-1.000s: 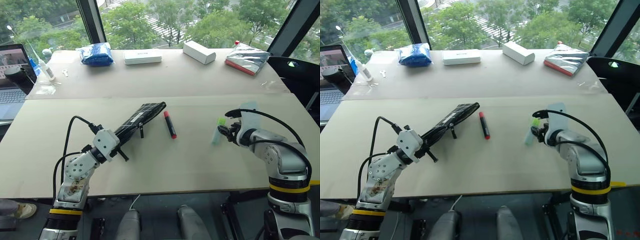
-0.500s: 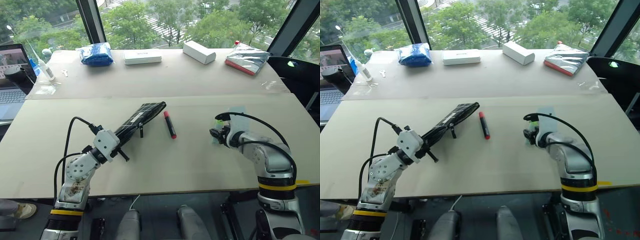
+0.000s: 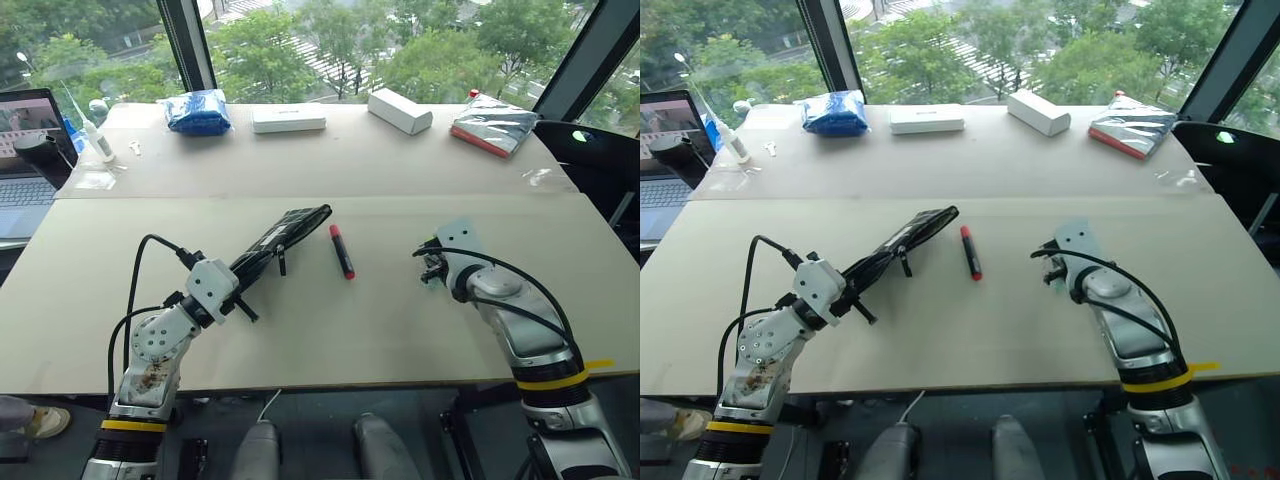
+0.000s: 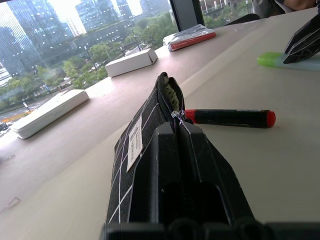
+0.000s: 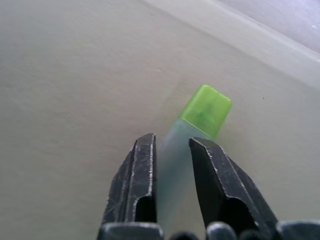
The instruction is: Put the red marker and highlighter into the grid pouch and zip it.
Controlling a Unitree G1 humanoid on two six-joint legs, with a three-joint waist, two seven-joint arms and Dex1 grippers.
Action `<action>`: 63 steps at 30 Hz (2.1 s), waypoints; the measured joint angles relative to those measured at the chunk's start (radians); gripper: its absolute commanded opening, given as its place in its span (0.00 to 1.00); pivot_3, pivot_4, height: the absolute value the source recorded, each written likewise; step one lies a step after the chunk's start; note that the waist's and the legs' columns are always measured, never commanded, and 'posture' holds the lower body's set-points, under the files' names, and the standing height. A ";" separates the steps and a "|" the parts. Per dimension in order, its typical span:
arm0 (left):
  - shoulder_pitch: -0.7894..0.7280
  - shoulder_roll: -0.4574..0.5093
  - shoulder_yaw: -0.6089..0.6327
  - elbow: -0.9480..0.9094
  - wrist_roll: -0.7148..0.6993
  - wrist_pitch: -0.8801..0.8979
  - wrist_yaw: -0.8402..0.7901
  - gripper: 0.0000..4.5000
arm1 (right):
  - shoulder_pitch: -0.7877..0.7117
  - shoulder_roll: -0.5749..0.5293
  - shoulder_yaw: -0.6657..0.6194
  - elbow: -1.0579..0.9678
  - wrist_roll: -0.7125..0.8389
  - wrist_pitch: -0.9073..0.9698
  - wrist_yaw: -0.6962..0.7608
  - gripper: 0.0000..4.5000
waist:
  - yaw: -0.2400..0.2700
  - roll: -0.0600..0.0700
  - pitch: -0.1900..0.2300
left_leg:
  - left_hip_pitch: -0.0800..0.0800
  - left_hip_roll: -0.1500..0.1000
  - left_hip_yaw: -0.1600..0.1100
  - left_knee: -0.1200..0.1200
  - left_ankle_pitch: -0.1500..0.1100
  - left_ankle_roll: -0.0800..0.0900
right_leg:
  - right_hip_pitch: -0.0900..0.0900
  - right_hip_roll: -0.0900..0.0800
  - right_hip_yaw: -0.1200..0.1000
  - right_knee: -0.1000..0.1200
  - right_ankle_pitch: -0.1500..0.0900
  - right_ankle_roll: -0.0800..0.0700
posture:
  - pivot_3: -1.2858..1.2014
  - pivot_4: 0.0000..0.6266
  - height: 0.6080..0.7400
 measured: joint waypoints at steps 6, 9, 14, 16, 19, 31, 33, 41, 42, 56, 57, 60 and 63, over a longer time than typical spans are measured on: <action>0.003 0.000 0.000 0.000 0.000 -0.001 0.000 0.00 | -0.025 0.009 -0.010 0.036 -0.001 -0.003 0.013 0.00 | 0.001 0.000 0.000 | 0.000 0.000 0.000 0.000 0.000 0.000 | 0.000 0.000 0.000 0.000 0.000 0.000 | 0.52 0.24 1.00; 0.001 0.001 0.000 0.000 0.000 -0.001 0.000 0.00 | -0.031 0.012 -0.014 0.050 -0.004 -0.013 0.005 0.00 | 0.002 0.000 0.000 | 0.000 0.000 0.000 0.000 0.000 0.000 | 0.000 0.000 0.000 0.000 0.000 0.000 | 0.52 0.24 1.00; 0.001 0.001 0.000 0.000 0.000 -0.002 -0.004 0.00 | -0.042 0.039 -0.104 0.075 0.052 0.005 0.032 0.39 | 0.003 0.000 0.000 | -0.001 0.000 0.000 0.000 0.000 0.000 | -0.001 0.000 0.000 0.000 0.001 -0.002 | 0.52 0.24 1.00; 0.000 0.001 0.000 0.000 -0.001 -0.002 -0.007 0.00 | -0.065 0.058 -0.152 0.075 0.085 0.037 0.030 0.54 | 0.002 0.000 0.000 | -0.001 0.000 0.000 -0.001 0.000 0.000 | -0.001 0.000 0.001 0.000 0.002 -0.003 | 0.52 0.24 1.00; -0.002 0.001 0.000 0.002 -0.001 -0.002 -0.010 0.00 | -0.114 0.078 -0.220 0.063 0.123 0.116 0.011 0.77 | 0.000 0.000 0.000 | -0.001 0.000 0.000 -0.001 0.000 0.000 | -0.001 0.000 0.000 0.000 0.002 -0.003 | 0.52 0.24 1.00; -0.013 -0.002 0.000 0.012 -0.001 -0.005 -0.012 0.00 | -0.044 0.095 -0.188 -0.027 0.116 0.306 -0.059 0.91 | -0.002 0.000 0.000 | -0.001 0.000 0.000 -0.001 0.000 0.000 | -0.002 0.000 0.001 -0.001 0.002 -0.003 | 0.52 0.24 1.00; -0.013 -0.003 0.000 0.012 -0.001 -0.005 -0.011 0.00 | -0.039 0.088 -0.159 -0.042 0.103 0.299 -0.061 0.91 | -0.004 0.000 0.000 | -0.001 0.000 0.000 -0.002 0.000 0.000 | -0.002 0.000 0.001 -0.001 0.001 -0.002 | 0.52 0.24 1.00; -0.012 -0.006 0.000 0.011 -0.001 -0.005 -0.010 0.00 | 0.019 0.073 -0.083 -0.068 0.050 0.186 -0.061 0.60 | -0.005 0.000 0.000 | -0.001 0.000 0.000 -0.001 0.000 0.000 | -0.001 0.000 0.000 -0.002 0.000 0.001 | 0.52 0.24 1.00; -0.012 -0.006 0.000 0.011 -0.001 -0.005 -0.009 0.00 | 0.022 0.077 -0.082 -0.067 0.050 0.178 -0.061 0.52 | -0.004 0.000 0.000 | -0.001 0.000 0.000 -0.001 0.000 0.000 | -0.001 0.000 0.000 -0.002 0.000 0.001 | 0.52 0.24 1.00; -0.012 -0.005 0.000 0.011 -0.001 -0.005 -0.009 0.00 | 0.024 0.077 -0.093 -0.008 0.043 0.033 -0.015 0.23 | 0.000 0.001 0.001 | -0.002 0.000 0.000 -0.001 0.000 0.000 | -0.002 0.000 0.001 -0.002 0.000 0.001 | 0.52 0.24 1.00; -0.012 -0.005 0.000 0.011 -0.001 -0.005 -0.009 0.00 | 0.022 0.066 -0.083 -0.008 0.042 0.013 -0.001 0.23 | 0.000 0.001 0.001 | -0.002 0.000 0.000 -0.001 0.000 0.000 | -0.002 0.000 0.001 -0.002 0.000 0.001 | 0.52 0.24 1.00; -0.012 -0.004 0.000 0.011 -0.005 -0.005 -0.013 0.00 | -0.004 -0.021 -0.008 -0.010 0.016 -0.216 0.132 0.23 | -0.006 0.002 0.002 | -0.002 0.000 0.000 -0.002 0.000 0.000 | -0.002 0.000 0.001 -0.003 0.000 0.001 | 0.52 0.24 1.00; -0.012 -0.003 0.000 0.011 -0.017 -0.004 -0.024 0.00 | -0.053 -0.112 0.046 -0.013 -0.039 -0.483 0.256 0.23 | -0.009 0.002 0.002 | -0.002 0.000 0.000 -0.003 0.000 0.000 | -0.002 0.000 0.001 -0.003 -0.001 0.002 | 0.52 0.24 1.00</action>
